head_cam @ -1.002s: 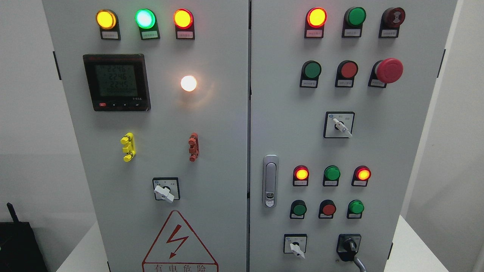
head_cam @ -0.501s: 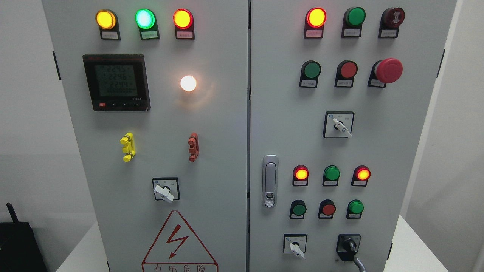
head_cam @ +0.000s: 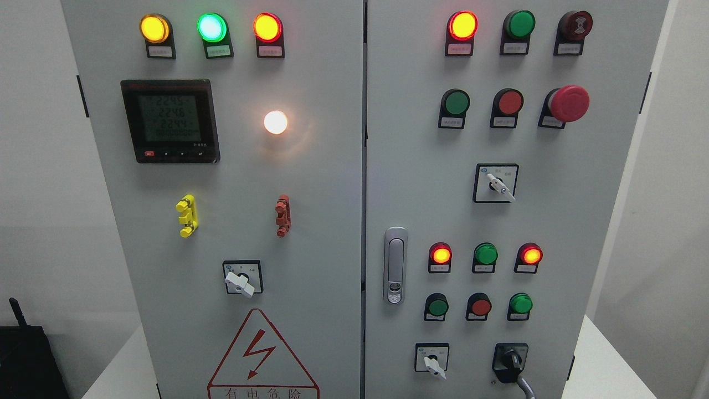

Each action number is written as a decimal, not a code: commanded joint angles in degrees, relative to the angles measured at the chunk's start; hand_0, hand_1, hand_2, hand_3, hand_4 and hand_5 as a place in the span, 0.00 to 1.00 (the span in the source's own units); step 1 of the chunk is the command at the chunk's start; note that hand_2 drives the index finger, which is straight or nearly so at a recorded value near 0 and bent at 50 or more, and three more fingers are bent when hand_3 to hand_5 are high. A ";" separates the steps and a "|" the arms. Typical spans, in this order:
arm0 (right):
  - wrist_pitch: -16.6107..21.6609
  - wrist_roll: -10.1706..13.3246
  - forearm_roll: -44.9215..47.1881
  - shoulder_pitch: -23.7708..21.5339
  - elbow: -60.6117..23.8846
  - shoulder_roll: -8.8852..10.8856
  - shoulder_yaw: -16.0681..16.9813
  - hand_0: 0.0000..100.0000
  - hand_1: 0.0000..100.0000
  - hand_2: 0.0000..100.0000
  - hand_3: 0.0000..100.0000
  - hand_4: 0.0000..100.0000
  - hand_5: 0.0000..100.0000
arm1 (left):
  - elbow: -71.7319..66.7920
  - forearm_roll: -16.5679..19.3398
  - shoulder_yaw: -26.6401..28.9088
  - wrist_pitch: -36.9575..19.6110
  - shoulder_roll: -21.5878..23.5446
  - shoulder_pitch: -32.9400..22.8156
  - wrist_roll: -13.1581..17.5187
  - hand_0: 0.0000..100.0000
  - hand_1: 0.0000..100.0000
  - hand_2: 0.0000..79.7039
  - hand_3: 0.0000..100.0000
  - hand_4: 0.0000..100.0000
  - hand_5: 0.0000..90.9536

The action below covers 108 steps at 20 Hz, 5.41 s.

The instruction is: Trip black knob to open circuit

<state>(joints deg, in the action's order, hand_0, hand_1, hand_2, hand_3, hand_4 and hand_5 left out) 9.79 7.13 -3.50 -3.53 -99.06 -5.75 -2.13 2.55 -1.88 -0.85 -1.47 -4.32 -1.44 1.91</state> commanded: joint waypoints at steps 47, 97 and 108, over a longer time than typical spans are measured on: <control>1.20 -0.62 -0.19 0.98 -1.49 -1.54 -3.67 0.00 0.00 0.04 1.00 1.00 1.00 | 0.00 -0.14 0.14 -0.20 0.01 0.12 0.02 0.12 0.39 0.00 0.00 0.00 0.00; 2.08 -0.89 1.30 2.03 -1.58 -1.63 -4.81 0.00 0.00 0.08 1.00 1.00 1.00 | 0.00 -0.14 0.14 -0.20 0.01 0.12 0.02 0.12 0.39 0.00 0.00 0.00 0.00; 2.43 -0.89 1.39 2.47 -1.58 -1.81 -5.08 0.00 0.00 0.10 1.00 1.00 1.00 | 0.00 -0.05 0.14 -0.11 0.01 0.12 0.02 0.12 0.39 0.00 0.00 0.00 0.00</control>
<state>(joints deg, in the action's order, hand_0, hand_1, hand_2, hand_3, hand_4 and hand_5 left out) 9.90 8.03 -1.83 -2.77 -98.77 -7.13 -4.38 2.55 -1.88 -0.85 -1.47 -4.32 -1.43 1.91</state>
